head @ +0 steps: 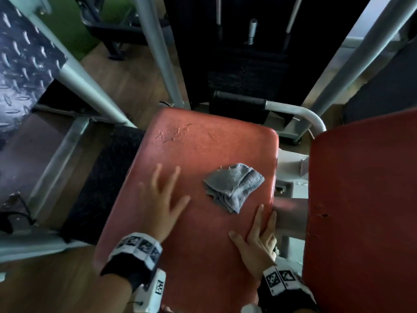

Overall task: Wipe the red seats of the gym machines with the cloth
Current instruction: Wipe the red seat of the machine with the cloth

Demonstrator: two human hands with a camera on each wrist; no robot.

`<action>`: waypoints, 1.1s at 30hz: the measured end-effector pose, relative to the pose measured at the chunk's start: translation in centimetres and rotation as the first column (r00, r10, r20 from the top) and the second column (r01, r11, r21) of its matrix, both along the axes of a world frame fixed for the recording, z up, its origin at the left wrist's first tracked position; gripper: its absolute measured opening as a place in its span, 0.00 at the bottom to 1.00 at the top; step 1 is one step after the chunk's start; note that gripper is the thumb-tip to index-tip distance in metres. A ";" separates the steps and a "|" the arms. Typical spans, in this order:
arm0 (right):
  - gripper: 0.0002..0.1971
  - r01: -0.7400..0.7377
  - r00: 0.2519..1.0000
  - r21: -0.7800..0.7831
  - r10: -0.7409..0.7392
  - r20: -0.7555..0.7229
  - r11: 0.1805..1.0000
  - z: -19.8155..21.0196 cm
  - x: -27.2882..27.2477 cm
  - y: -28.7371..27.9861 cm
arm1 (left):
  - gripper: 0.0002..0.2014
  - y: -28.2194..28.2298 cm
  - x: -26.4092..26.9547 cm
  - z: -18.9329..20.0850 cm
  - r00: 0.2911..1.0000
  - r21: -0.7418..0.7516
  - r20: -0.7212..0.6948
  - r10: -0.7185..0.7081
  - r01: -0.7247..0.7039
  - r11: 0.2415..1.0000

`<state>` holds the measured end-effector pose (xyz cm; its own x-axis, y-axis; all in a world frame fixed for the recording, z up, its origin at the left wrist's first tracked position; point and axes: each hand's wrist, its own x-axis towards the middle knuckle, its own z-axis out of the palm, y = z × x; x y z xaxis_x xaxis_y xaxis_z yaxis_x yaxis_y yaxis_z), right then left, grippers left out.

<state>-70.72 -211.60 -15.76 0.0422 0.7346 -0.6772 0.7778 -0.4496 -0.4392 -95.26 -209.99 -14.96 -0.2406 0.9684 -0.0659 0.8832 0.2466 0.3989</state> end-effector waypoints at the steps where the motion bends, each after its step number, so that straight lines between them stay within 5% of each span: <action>1: 0.53 0.002 1.000 -0.004 -0.002 0.005 1.000 0.0 -0.1 0.0 | 0.38 -0.9 -1.7 0.2 0.992 -0.031 -0.005 0.123 -0.123 0.992; 4: 0.54 0.010 1.000 0.010 -0.010 0.011 1.000 0.2 0.0 0.0 | 0.39 -2.3 -4.3 0.9 0.939 -0.156 0.054 0.341 -0.329 0.931; 7: 0.53 0.067 0.998 0.041 -0.067 0.007 0.997 1.1 -0.6 0.6 | 0.40 -3.0 -5.1 0.6 0.921 -0.164 0.165 0.352 -0.327 0.931; 12: 0.42 0.082 0.993 0.478 -0.110 0.031 0.875 3.1 -3.8 3.5 | 0.47 -3.1 -5.6 -0.9 0.941 -0.217 0.161 0.298 -0.261 0.941; 20: 0.47 0.180 0.971 0.297 -0.218 0.101 0.938 0.6 -11.8 9.7 | 0.51 -3.1 -5.9 -1.3 0.948 -0.240 0.143 0.284 -0.245 0.939; 25: 0.44 0.031 0.967 0.454 -0.142 0.213 0.890 -1.6 -10.8 11.2 | 0.51 -2.9 -6.0 -1.2 0.948 -0.272 0.134 0.288 -0.244 0.931; 33: 0.40 -0.367 0.925 0.535 0.237 0.299 0.761 -1.5 -5.6 16.5 | 0.50 -2.9 -5.9 -1.1 0.939 -0.261 0.166 0.303 -0.254 0.931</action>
<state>-76.30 -195.10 -17.28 -0.1627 0.9781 -0.1296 0.9285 0.1074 -0.3555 -101.15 -212.84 -16.04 -0.4565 0.8157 -0.3554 0.6732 0.5778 0.4614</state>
